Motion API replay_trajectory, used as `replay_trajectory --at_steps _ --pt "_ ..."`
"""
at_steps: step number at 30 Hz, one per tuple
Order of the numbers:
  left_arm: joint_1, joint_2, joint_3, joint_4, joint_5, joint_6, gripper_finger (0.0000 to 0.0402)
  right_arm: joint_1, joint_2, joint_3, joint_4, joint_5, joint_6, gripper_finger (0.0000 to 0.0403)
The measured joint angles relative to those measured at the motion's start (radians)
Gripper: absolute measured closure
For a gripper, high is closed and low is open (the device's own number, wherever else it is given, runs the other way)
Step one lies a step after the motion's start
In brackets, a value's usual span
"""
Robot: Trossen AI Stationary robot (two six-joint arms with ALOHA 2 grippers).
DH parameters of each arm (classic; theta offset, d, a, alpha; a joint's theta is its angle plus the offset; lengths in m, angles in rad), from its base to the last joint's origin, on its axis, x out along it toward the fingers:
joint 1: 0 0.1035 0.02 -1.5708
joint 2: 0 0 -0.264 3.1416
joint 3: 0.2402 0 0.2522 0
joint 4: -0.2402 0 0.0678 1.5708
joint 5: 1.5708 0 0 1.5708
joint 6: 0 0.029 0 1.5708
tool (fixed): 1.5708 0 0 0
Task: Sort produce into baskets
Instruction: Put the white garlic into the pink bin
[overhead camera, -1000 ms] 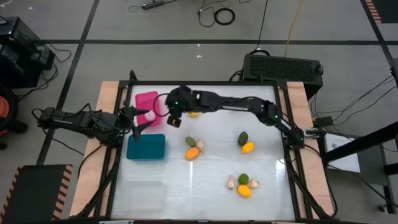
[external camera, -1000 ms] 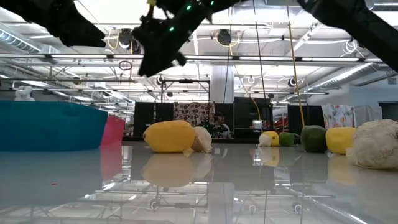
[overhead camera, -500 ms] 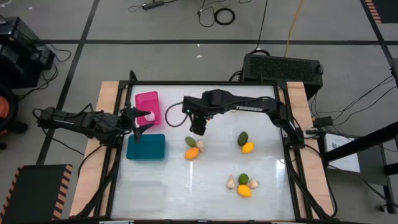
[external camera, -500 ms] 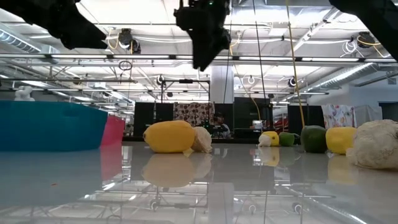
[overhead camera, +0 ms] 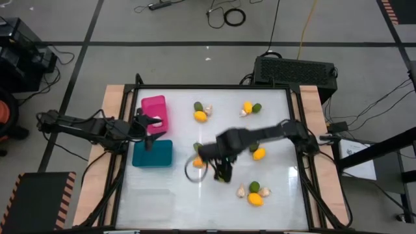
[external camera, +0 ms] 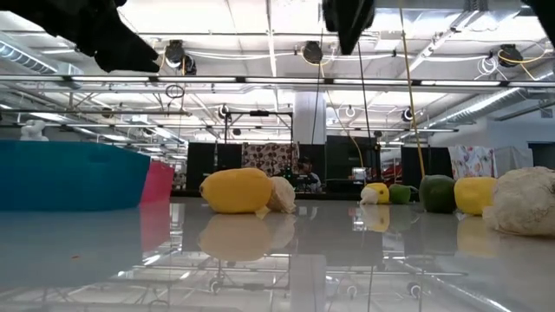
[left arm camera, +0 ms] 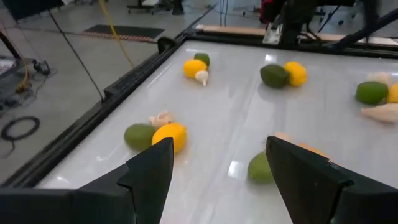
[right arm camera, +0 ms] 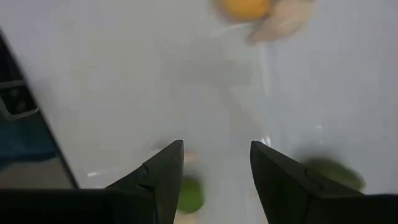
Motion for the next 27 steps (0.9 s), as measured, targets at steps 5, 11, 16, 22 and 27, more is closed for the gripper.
replay_trajectory --at_steps 5,11,16,22,27 --pt "0.0 0.034 0.0 0.053 0.039 0.027 0.0139 0.128 0.002 -0.008 0.0 0.001 0.17 0.0225" --pt "0.0 0.072 -0.001 0.107 0.071 0.068 0.0139 0.239 0.003 -0.069 0.022 0.001 0.409 0.0225" --pt "0.0 0.106 -0.001 0.175 0.077 0.095 0.0139 0.311 0.003 -0.154 0.029 -0.029 0.48 0.0225" --pt "0.0 0.144 -0.001 0.234 0.155 0.161 0.0139 0.332 0.003 -0.288 0.207 -0.028 0.482 0.0225" --pt "0.0 0.171 -0.001 0.27 0.166 0.166 0.0139 0.283 0.004 -0.396 0.251 -0.129 0.614 0.0225"
